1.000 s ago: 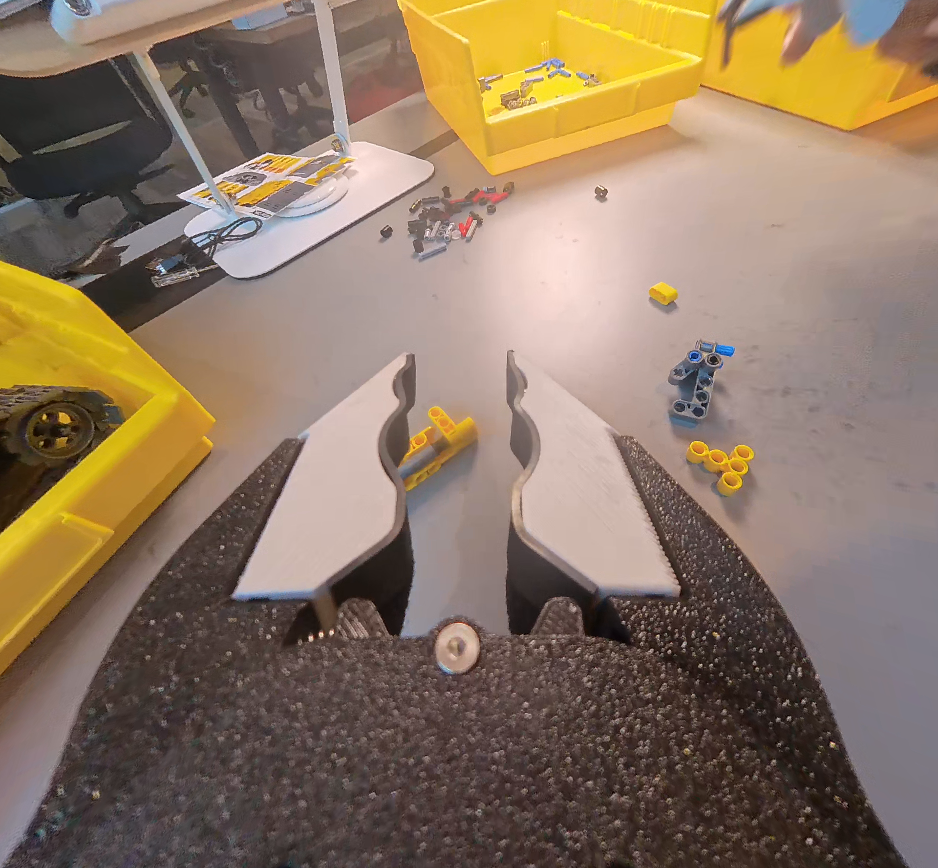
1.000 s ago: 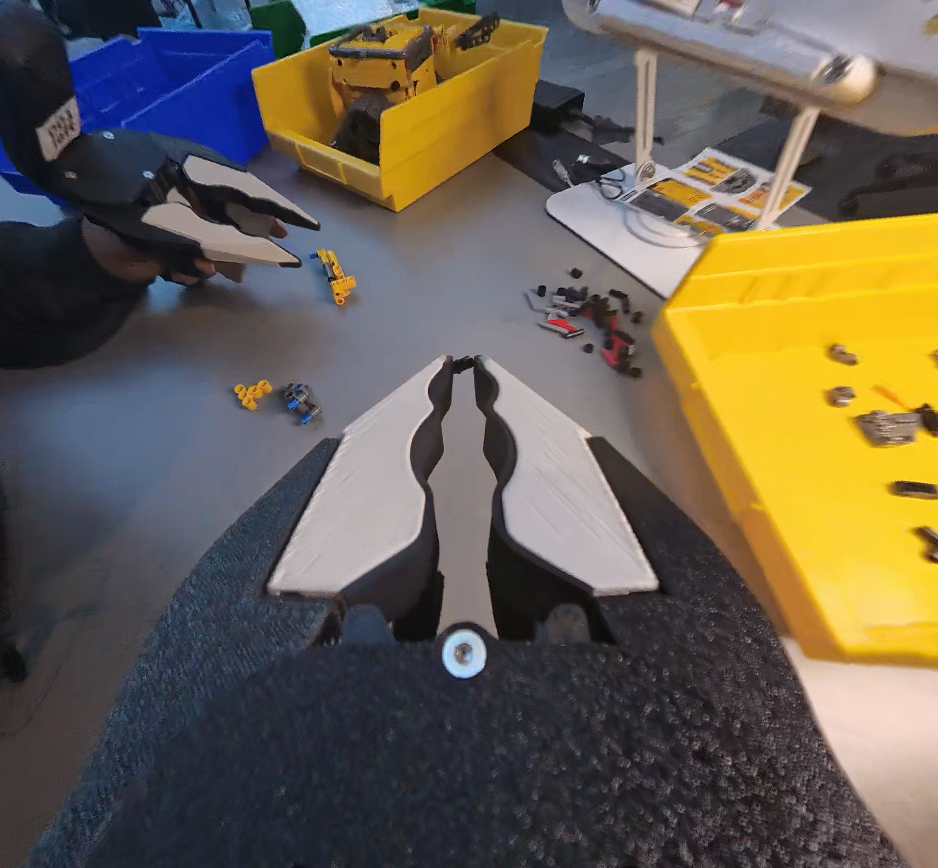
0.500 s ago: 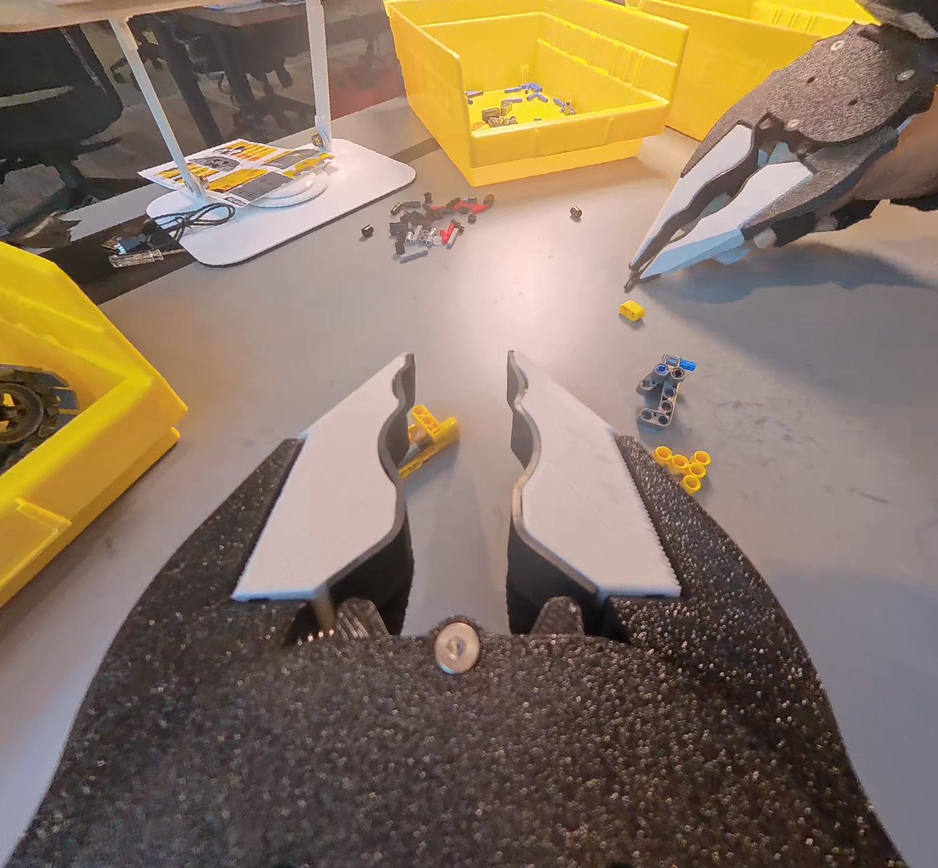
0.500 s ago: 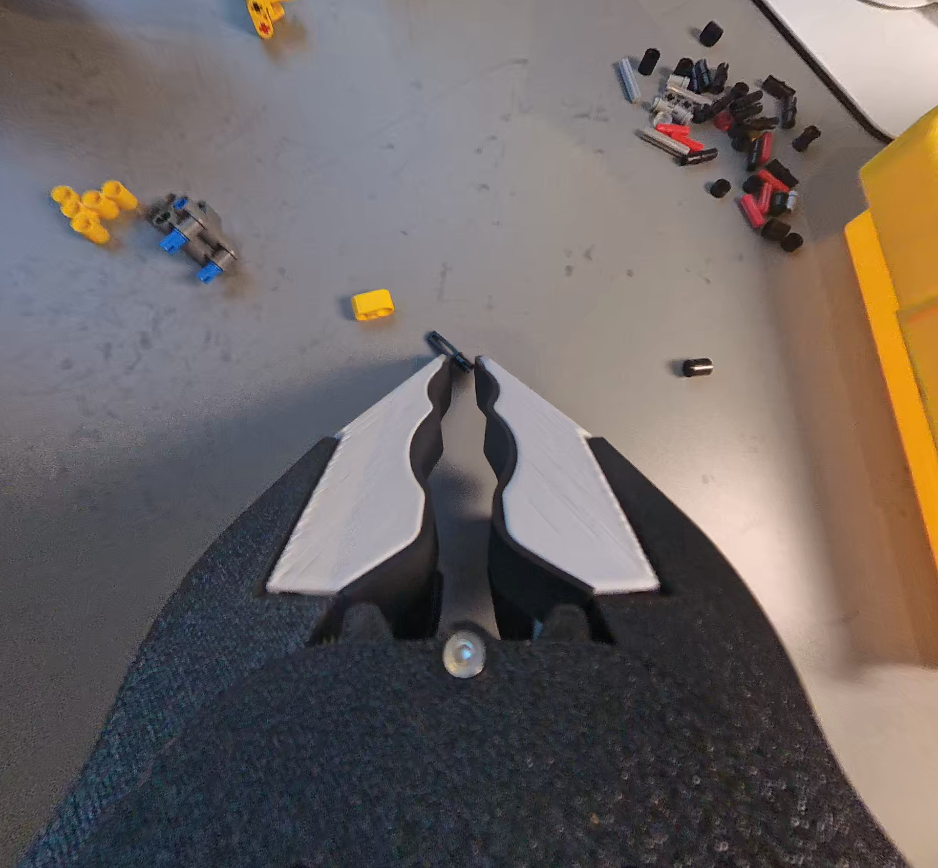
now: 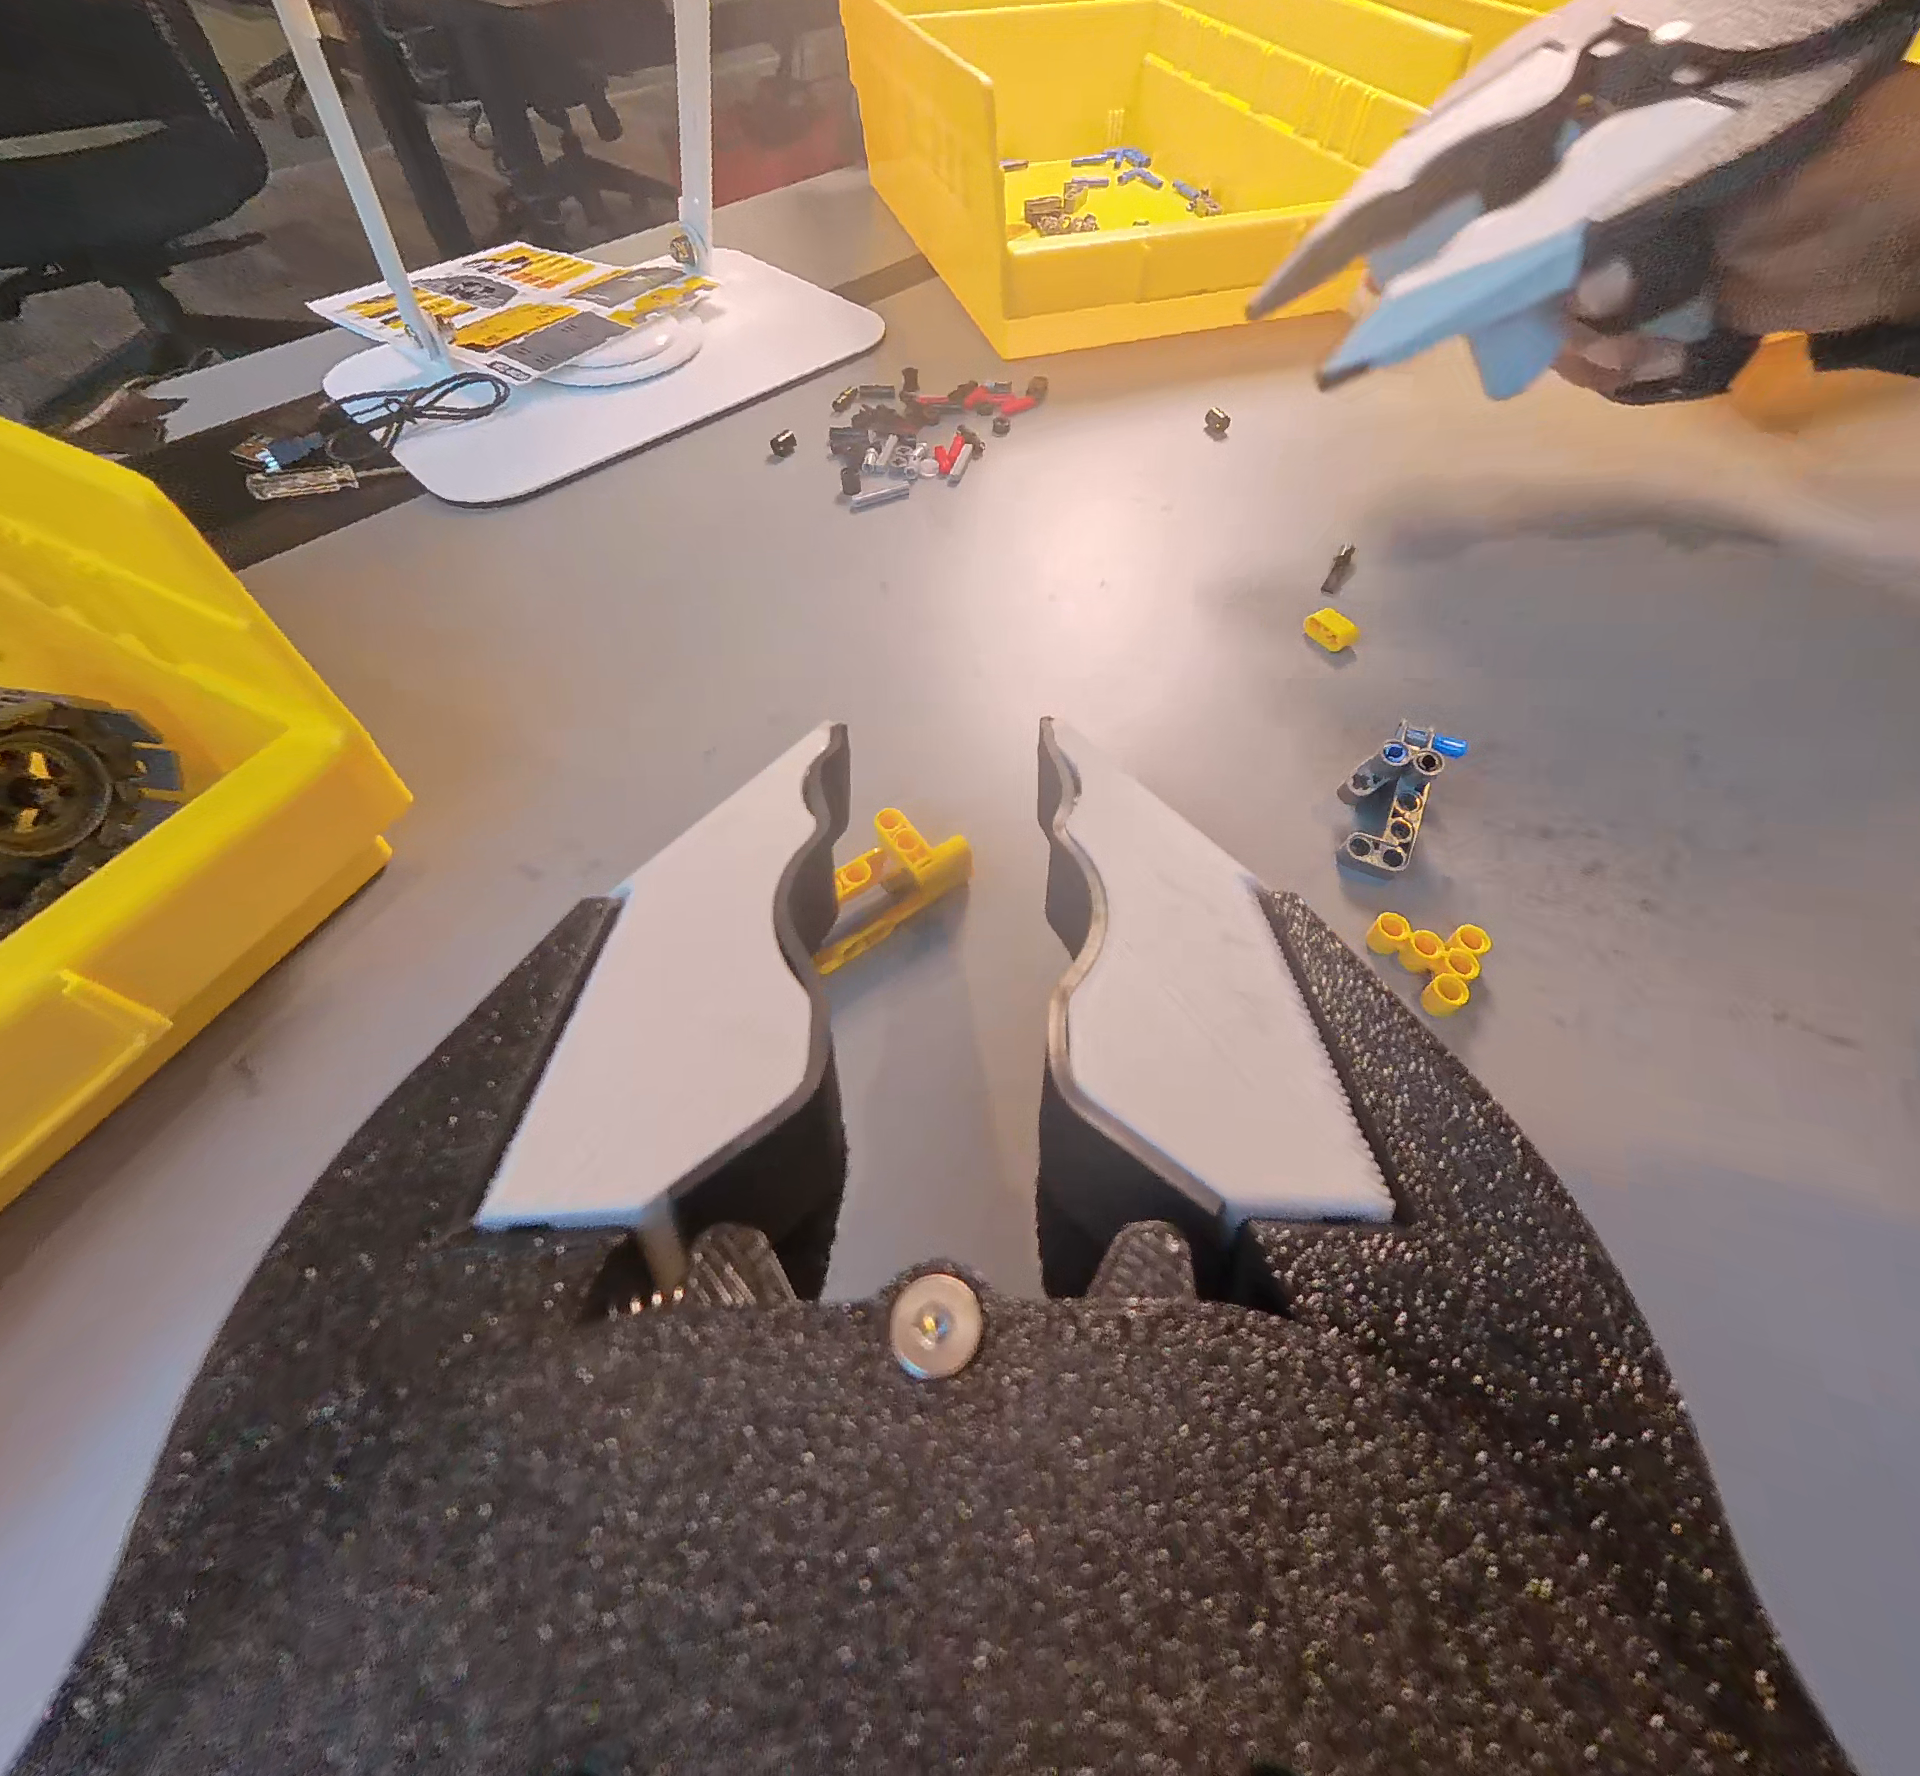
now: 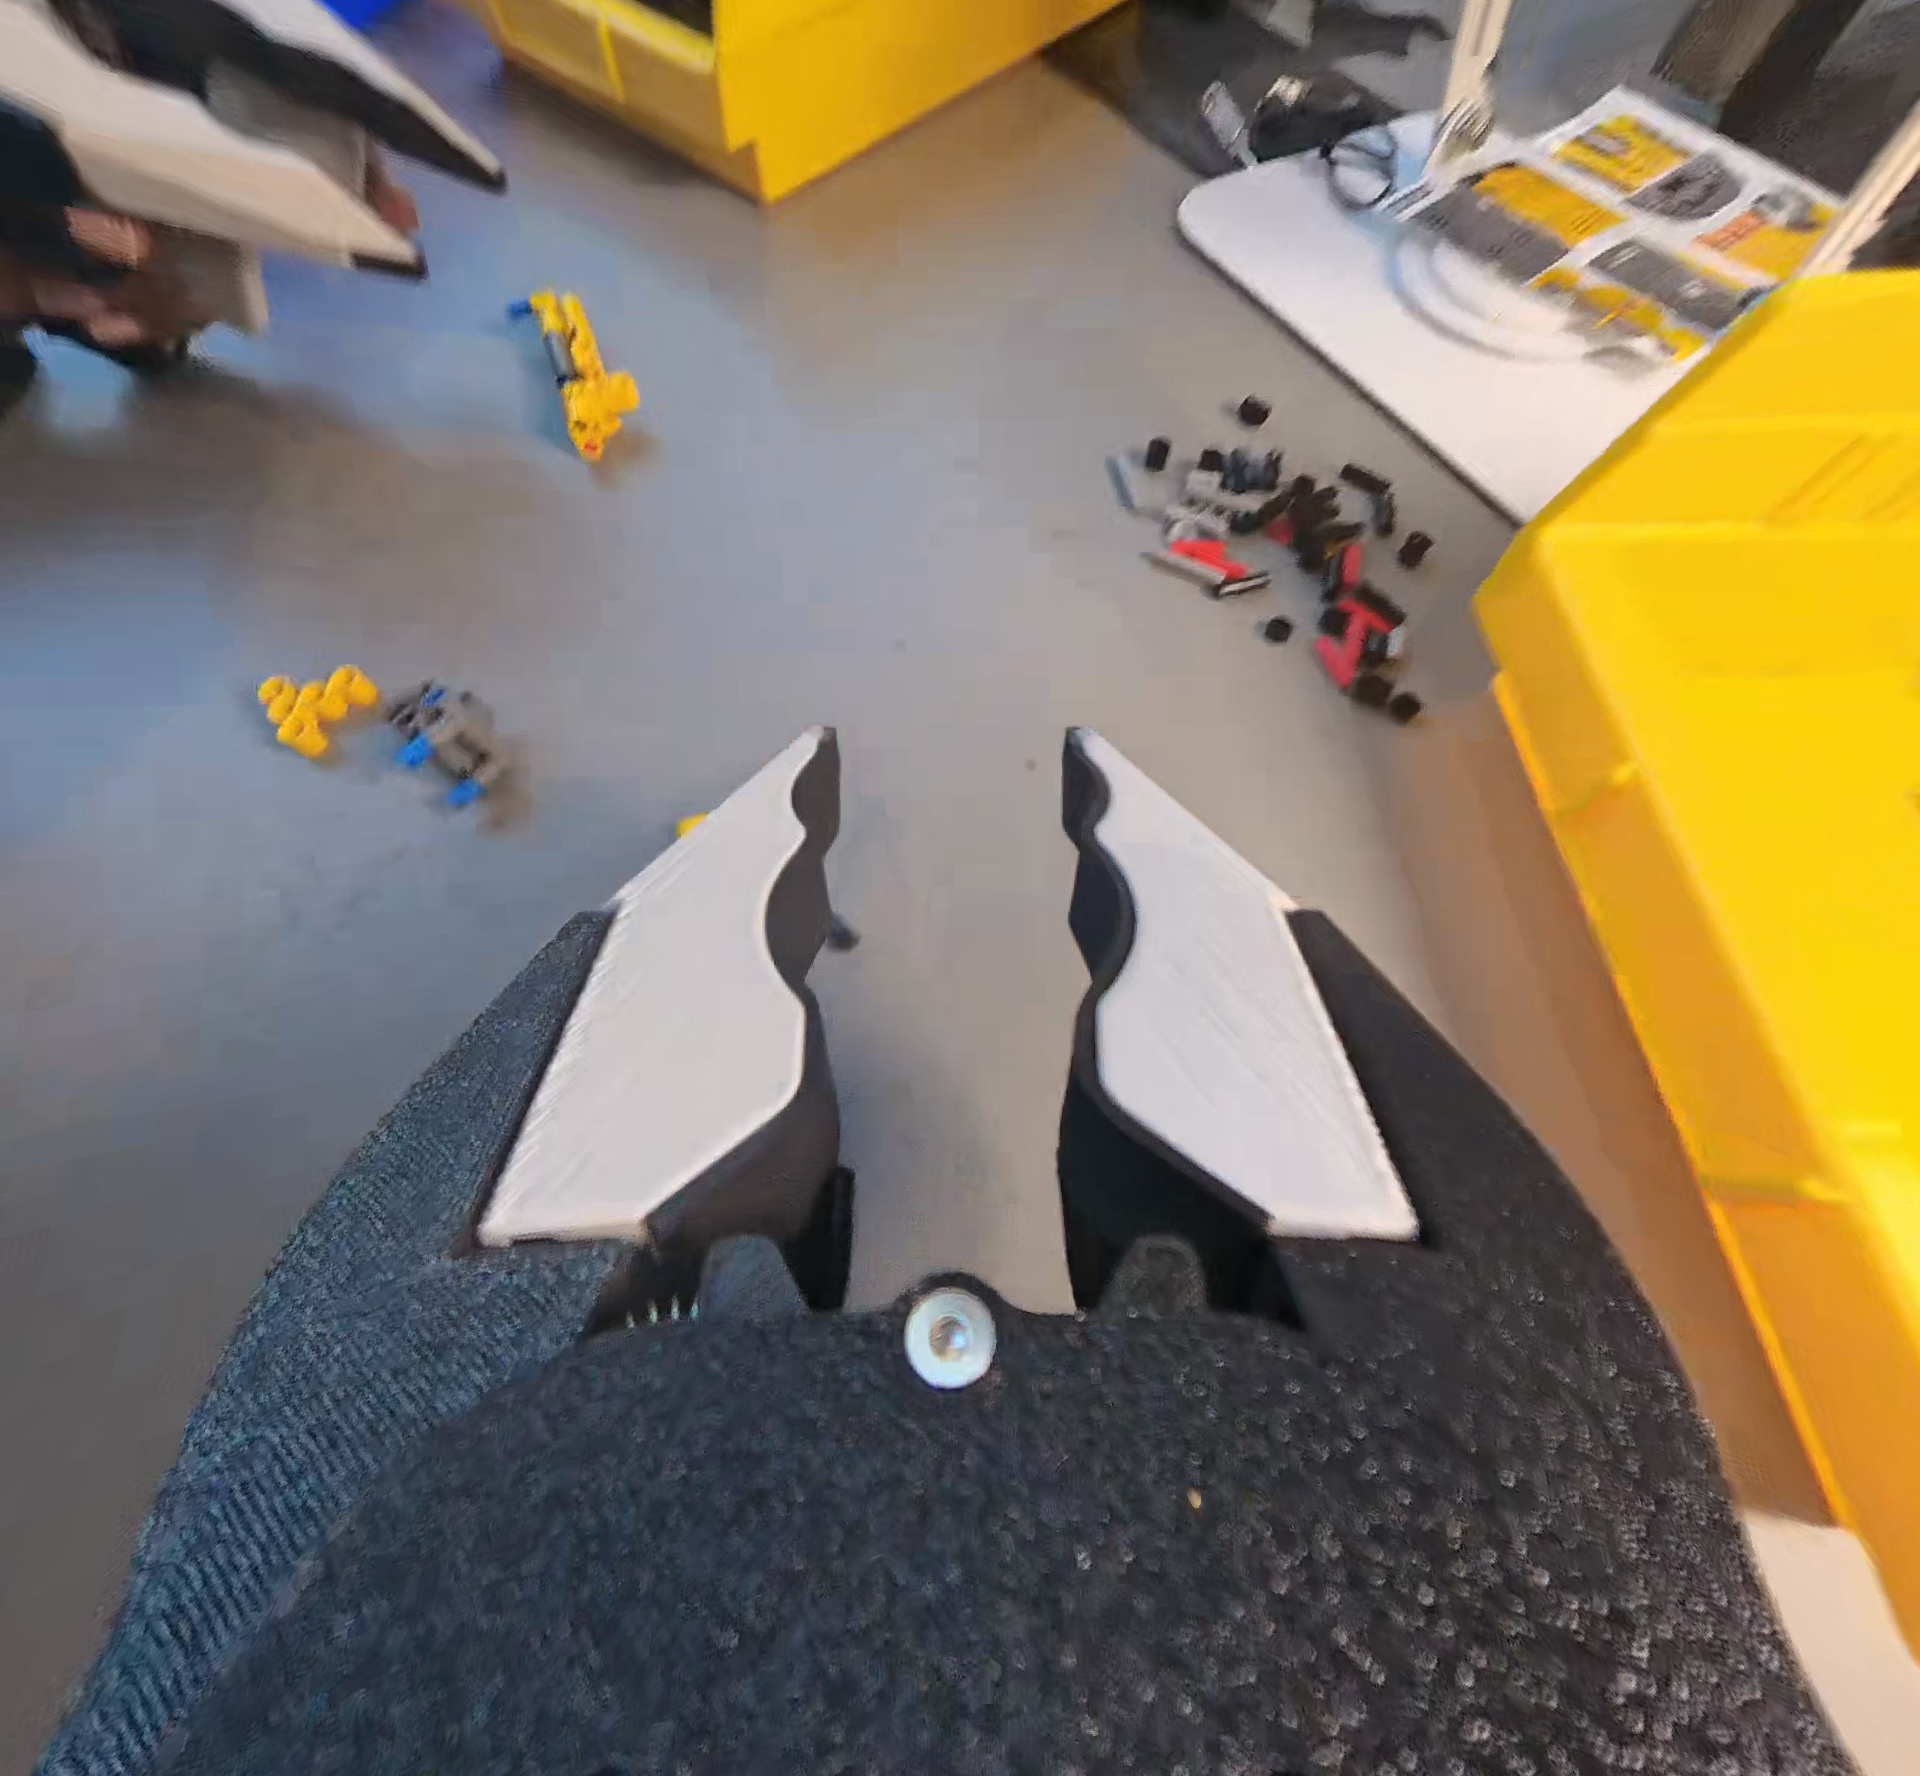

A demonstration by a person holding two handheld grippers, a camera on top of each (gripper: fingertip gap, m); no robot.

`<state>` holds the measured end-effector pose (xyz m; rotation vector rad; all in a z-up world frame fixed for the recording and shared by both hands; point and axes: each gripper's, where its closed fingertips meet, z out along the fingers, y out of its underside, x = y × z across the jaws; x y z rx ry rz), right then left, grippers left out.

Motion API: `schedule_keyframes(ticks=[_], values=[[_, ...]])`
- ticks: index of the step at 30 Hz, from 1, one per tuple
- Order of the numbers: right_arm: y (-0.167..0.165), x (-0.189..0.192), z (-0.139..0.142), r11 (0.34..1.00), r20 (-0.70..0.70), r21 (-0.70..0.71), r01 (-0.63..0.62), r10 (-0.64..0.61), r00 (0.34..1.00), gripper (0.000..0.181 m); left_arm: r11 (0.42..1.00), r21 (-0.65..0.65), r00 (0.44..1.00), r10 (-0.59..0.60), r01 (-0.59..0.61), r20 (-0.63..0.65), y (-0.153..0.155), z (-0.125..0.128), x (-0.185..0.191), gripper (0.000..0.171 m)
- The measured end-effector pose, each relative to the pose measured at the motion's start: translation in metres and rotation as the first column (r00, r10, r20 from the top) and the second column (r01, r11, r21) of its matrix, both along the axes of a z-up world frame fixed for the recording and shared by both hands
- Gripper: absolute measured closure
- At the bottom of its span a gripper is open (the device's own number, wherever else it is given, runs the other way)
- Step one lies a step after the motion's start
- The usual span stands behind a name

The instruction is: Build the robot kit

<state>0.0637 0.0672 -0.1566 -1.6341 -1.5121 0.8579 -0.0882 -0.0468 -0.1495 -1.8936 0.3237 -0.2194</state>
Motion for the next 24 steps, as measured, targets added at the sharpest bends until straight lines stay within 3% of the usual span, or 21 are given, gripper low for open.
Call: schedule_keyframes(ticks=[3,8,14,20,24], values=[[0.035,-0.021,0.005,0.999,-0.019,0.01,0.041,-0.041,0.999,0.142,1.0,0.001,1.0,-0.014,0.014,-0.004,-0.001,0.0,0.005,0.136],[0.076,-0.063,-0.034,0.999,0.166,0.034,0.023,-0.028,0.986,0.144,1.0,0.006,1.0,-0.01,0.01,-0.02,-0.002,0.001,0.004,0.136],[0.083,-0.079,-0.056,0.998,0.299,-0.012,-0.067,0.067,0.952,0.144,1.0,0.009,1.0,0.007,-0.007,0.013,-0.003,0.005,-0.004,0.136],[0.083,-0.081,-0.057,0.992,0.352,-0.05,-0.116,0.126,0.928,0.145,1.0,0.007,0.999,-0.017,0.017,0.03,-0.005,0.007,0.002,0.136],[0.084,-0.079,-0.057,0.99,0.365,-0.061,-0.13,0.143,0.92,0.156,1.0,0.004,0.999,-0.019,0.019,0.035,-0.005,0.007,0.002,0.136]])
